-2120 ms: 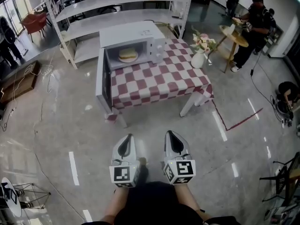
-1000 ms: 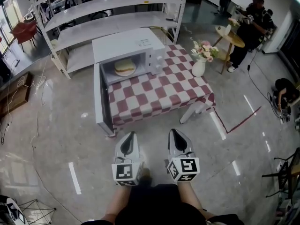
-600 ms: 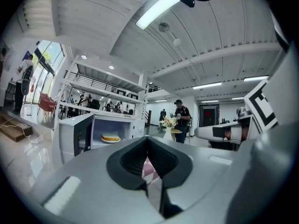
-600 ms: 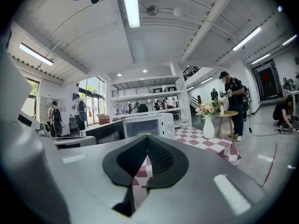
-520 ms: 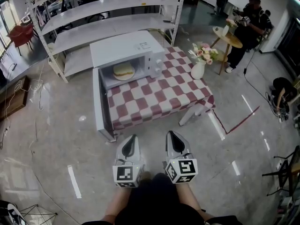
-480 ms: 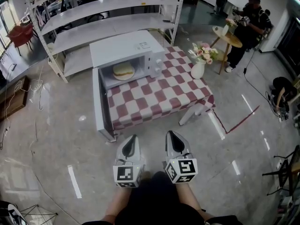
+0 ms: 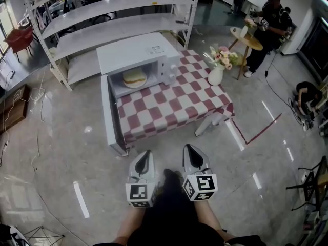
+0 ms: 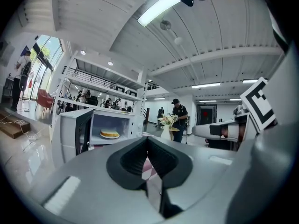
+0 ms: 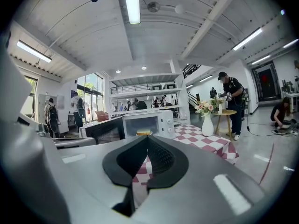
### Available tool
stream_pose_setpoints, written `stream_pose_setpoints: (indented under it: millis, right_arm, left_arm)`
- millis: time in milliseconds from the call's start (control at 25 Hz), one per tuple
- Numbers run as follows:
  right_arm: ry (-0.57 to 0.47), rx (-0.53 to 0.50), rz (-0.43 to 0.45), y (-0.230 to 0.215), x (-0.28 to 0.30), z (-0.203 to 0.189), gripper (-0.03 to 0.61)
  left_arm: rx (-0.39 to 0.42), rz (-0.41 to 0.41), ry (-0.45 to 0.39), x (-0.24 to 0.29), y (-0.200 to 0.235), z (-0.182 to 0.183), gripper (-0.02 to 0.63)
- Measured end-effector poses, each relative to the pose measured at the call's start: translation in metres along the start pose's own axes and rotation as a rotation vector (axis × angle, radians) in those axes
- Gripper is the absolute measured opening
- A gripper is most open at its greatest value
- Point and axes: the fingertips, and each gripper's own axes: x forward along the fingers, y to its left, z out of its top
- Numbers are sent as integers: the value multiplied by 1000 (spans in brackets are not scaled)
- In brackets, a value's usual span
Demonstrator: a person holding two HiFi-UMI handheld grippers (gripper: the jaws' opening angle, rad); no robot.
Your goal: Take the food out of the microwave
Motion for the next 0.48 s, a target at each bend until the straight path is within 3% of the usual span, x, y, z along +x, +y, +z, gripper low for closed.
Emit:
stream_pose_setpoints:
  millis: [480]
  right_arm:
    - [15,-13,21,-3,18,-4,0]
  left_arm:
    - [-3,14,-2,16,4,-3,9]
